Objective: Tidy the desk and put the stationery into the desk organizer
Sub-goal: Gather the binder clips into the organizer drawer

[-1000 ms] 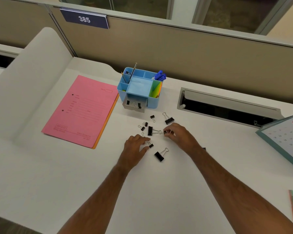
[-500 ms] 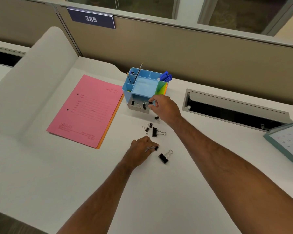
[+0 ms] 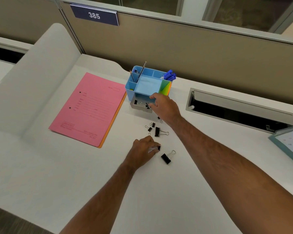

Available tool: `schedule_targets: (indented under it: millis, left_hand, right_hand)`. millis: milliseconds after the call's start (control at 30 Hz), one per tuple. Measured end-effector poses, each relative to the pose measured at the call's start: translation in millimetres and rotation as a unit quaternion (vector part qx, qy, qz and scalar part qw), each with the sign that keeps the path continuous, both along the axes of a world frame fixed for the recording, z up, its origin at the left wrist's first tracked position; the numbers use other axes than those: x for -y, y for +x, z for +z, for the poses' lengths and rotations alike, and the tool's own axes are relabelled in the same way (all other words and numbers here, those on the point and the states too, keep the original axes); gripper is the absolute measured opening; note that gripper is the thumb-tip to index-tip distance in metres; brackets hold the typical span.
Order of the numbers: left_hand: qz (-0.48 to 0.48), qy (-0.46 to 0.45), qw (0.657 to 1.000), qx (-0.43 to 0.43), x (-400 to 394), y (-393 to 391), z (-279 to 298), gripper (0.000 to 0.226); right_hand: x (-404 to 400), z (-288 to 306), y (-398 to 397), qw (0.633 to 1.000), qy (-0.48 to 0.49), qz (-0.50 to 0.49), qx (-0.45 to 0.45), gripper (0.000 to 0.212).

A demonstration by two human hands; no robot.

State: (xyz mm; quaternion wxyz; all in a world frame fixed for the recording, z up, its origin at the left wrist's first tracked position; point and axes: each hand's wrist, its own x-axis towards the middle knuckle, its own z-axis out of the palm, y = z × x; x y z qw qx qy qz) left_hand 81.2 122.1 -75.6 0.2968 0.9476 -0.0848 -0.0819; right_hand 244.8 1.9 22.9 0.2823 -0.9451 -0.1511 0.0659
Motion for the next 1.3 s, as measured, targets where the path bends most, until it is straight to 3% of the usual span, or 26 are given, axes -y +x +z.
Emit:
schedule_targets:
  millis: [267, 467, 767, 1100, 1300]
  left_hand:
    - [-0.020, 0.011, 1.000, 0.018, -0.3, -1.2, 3.3, 0.024]
    - [-0.024, 0.033, 0.998, 0.053, -0.1, -5.6, 7.1, 0.018]
    - [0.022, -0.009, 0.998, 0.066, -10.8, -9.8, 13.8, 0.018]
    - [0.124, 0.004, 0.978, 0.170, -53.0, 67.8, 64.6, 0.018]
    - [0.170, 0.023, 0.972, 0.162, -55.3, 115.0, 83.9, 0.025]
  right_hand:
    - [35.1, -9.3, -39.7, 0.999, 0.031, -0.003, 0.043, 0.029]
    - [72.7, -28.2, -72.2, 0.999, 0.033, -0.034, 0.005, 0.023]
    - [112.7, -59.3, -112.9, 0.995, -0.030, -0.050, -0.075, 0.026]
    - [115.2, -74.1, -116.0, 0.994, -0.070, -0.003, -0.082, 0.029]
    - [115.2, -76.8, -114.7, 0.994, -0.075, -0.003, -0.076, 0.028]
